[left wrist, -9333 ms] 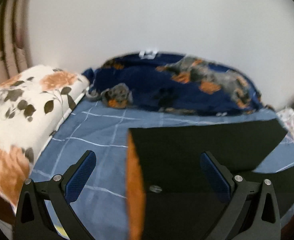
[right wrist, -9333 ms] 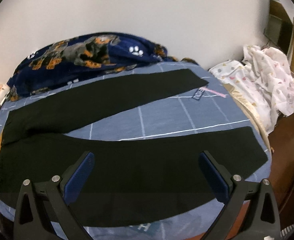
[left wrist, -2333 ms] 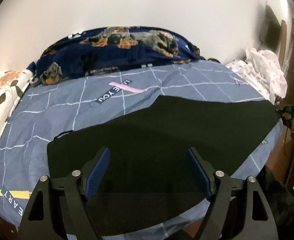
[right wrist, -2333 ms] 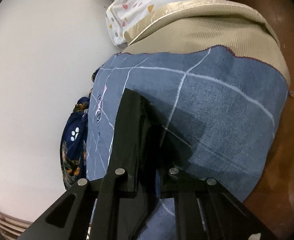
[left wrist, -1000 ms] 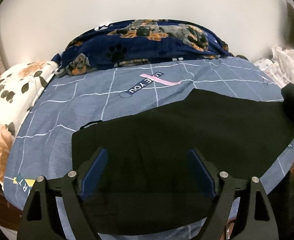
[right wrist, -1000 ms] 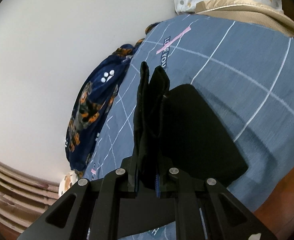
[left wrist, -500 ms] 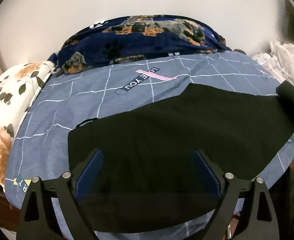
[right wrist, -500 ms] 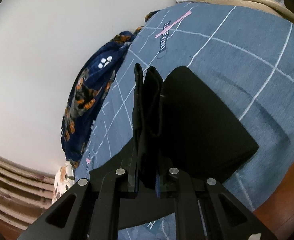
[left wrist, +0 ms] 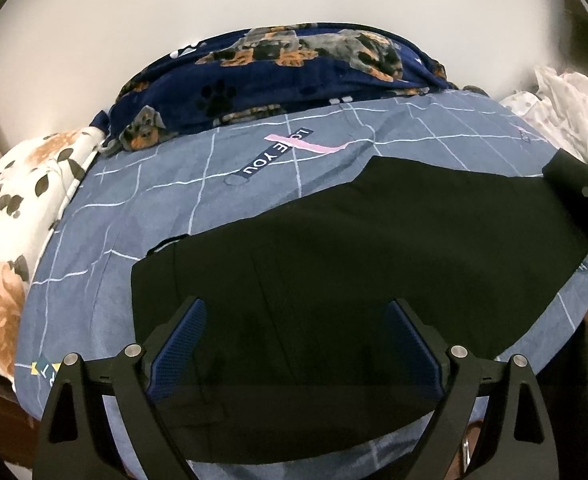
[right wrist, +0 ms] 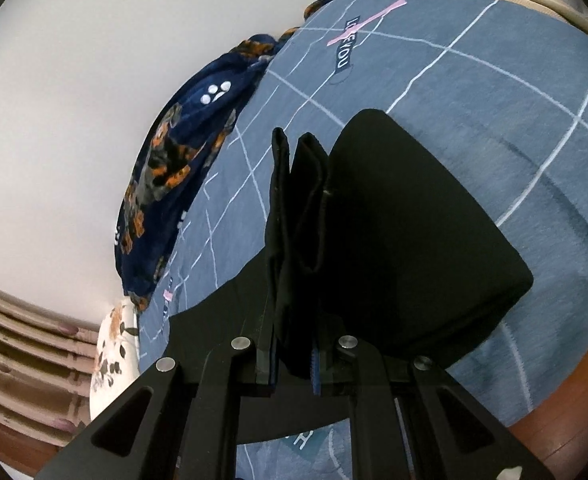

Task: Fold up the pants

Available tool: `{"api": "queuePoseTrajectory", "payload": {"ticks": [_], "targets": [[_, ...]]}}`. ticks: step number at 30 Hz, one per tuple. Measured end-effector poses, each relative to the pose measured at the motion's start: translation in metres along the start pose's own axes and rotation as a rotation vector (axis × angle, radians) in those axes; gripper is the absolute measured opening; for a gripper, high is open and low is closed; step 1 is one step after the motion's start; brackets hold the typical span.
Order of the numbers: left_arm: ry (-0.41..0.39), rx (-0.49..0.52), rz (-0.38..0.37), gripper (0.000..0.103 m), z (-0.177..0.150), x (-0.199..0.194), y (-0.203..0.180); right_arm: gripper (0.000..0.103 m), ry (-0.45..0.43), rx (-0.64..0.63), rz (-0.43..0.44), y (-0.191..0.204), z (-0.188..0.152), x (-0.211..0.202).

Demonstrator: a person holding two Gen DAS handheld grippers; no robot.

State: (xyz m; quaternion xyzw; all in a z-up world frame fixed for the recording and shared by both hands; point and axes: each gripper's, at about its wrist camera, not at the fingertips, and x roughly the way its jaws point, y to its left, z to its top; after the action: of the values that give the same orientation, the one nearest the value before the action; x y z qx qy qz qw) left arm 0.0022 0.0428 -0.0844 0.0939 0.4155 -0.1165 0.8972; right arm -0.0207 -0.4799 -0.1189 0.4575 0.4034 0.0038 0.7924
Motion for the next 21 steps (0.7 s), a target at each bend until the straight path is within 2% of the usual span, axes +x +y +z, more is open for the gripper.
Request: {"api": "queuePoseTrajectory", "payload": {"ticks": [21], "targets": [[0.032, 0.008, -0.004, 0.092, -0.001, 0.005, -0.002, 0.011, 0.109, -0.09, 0.012, 0.032, -0.028, 0.03]]}}
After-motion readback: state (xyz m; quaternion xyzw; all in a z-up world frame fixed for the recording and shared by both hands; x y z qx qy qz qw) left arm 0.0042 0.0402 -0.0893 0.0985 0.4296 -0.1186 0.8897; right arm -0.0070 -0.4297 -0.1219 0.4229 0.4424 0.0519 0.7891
